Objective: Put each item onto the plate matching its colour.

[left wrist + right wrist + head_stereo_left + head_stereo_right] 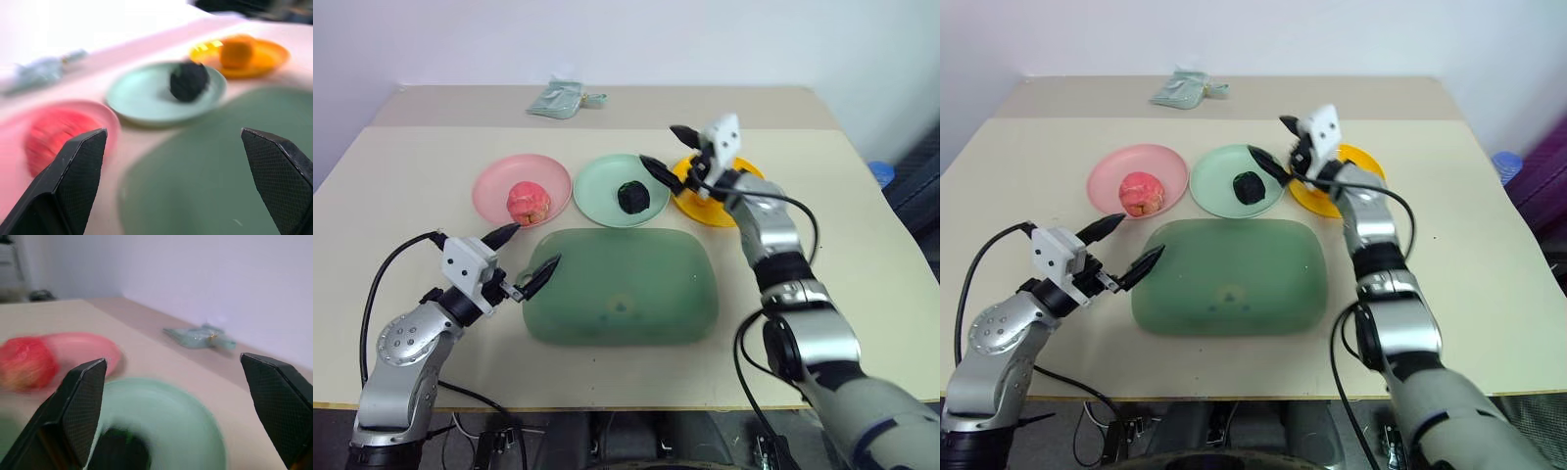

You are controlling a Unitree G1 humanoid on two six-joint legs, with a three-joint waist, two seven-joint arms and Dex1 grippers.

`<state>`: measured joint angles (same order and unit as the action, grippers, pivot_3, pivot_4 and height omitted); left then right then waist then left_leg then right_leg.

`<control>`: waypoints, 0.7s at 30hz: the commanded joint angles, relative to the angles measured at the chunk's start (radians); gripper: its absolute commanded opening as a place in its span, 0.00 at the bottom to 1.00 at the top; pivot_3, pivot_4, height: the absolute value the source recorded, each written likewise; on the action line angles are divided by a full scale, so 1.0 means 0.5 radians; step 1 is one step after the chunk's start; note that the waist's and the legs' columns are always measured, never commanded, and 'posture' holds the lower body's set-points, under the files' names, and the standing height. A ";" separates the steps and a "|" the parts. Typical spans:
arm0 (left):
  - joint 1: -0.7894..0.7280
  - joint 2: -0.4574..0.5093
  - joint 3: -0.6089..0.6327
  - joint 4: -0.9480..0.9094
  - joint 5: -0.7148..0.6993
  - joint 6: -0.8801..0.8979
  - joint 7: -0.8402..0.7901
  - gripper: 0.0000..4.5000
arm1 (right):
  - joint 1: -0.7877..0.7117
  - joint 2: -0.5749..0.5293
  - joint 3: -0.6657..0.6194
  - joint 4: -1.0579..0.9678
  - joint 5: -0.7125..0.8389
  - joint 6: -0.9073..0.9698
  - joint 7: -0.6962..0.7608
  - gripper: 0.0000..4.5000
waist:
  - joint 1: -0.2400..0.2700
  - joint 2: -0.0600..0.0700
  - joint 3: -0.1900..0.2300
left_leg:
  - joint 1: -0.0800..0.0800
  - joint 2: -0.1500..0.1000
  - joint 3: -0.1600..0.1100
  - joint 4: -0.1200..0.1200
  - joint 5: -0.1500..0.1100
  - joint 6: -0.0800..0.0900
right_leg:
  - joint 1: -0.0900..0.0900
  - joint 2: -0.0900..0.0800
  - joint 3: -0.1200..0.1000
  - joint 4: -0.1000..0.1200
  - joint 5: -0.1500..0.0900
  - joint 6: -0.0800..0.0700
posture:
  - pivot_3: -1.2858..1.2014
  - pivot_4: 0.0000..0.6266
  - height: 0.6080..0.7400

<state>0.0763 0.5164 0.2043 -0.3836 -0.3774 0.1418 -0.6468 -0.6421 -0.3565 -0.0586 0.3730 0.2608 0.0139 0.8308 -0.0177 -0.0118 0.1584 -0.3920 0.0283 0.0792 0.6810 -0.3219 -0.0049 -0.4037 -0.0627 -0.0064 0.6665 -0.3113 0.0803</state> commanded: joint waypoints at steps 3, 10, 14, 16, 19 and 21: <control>0.029 0.051 0.051 0.009 -0.116 -0.026 -0.135 1.00 | 0.587 -0.243 -0.091 -0.945 0.134 0.291 -0.020 0.99 | -0.008 0.002 0.001 | 0.000 0.001 0.002 0.000 0.000 0.000 | -0.002 0.000 0.001 -0.002 0.000 0.000 | 0.52 0.24 1.00; 0.100 0.123 0.088 -0.028 -0.219 0.156 -0.175 1.00 | 1.439 -0.326 -0.383 -1.520 0.182 0.422 -0.204 0.99 | 0.015 0.001 0.000 | 0.005 0.001 0.000 0.001 -0.002 0.004 | 0.003 0.001 0.001 -0.002 0.000 0.000 | 0.52 0.24 1.00; 0.136 0.152 0.068 -0.063 -0.230 0.221 -0.174 1.00 | 1.716 -0.277 -0.465 -1.563 0.168 0.331 -0.271 0.99 | 0.004 0.001 0.000 | 0.009 0.000 0.000 0.002 -0.004 0.007 | 0.009 0.000 0.001 -0.004 0.000 0.000 | 0.52 0.24 1.00; 0.133 0.168 0.055 -0.073 -0.241 0.248 -0.196 1.00 | 1.803 -0.260 -0.487 -1.572 0.174 0.300 -0.288 0.99 | 0.005 0.001 0.000 | 0.014 0.001 0.000 0.001 -0.005 0.009 | 0.014 0.001 0.001 -0.004 0.000 0.000 | 0.52 0.24 1.00; 0.114 0.183 0.050 -0.066 -0.251 0.276 -0.220 1.00 | 1.851 -0.258 -0.502 -1.551 0.183 0.257 -0.292 0.99 | 0.004 0.001 0.000 | 0.017 0.001 0.000 0.000 -0.005 0.009 | 0.016 0.001 0.001 -0.004 0.000 -0.001 | 0.52 0.24 1.00; 0.103 0.211 0.043 -0.070 -0.288 0.347 -0.247 1.00 | 1.859 -0.263 -0.514 -1.518 0.195 0.232 -0.288 0.99 | 0.007 0.001 0.000 | 0.017 0.001 0.000 0.000 -0.005 0.009 | 0.016 0.001 0.001 -0.004 0.000 -0.001 | 0.52 0.24 1.00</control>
<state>0.1371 0.6093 0.2188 -0.3924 -0.4932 0.2998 -0.7604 0.2885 -0.4888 -0.2881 -0.3705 0.3397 0.1588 0.6892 -0.0143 -0.0112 0.1585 -0.3833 0.0287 0.0792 0.6813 -0.3244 -0.0004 -0.3955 -0.0620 -0.0058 0.6644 -0.3115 0.0801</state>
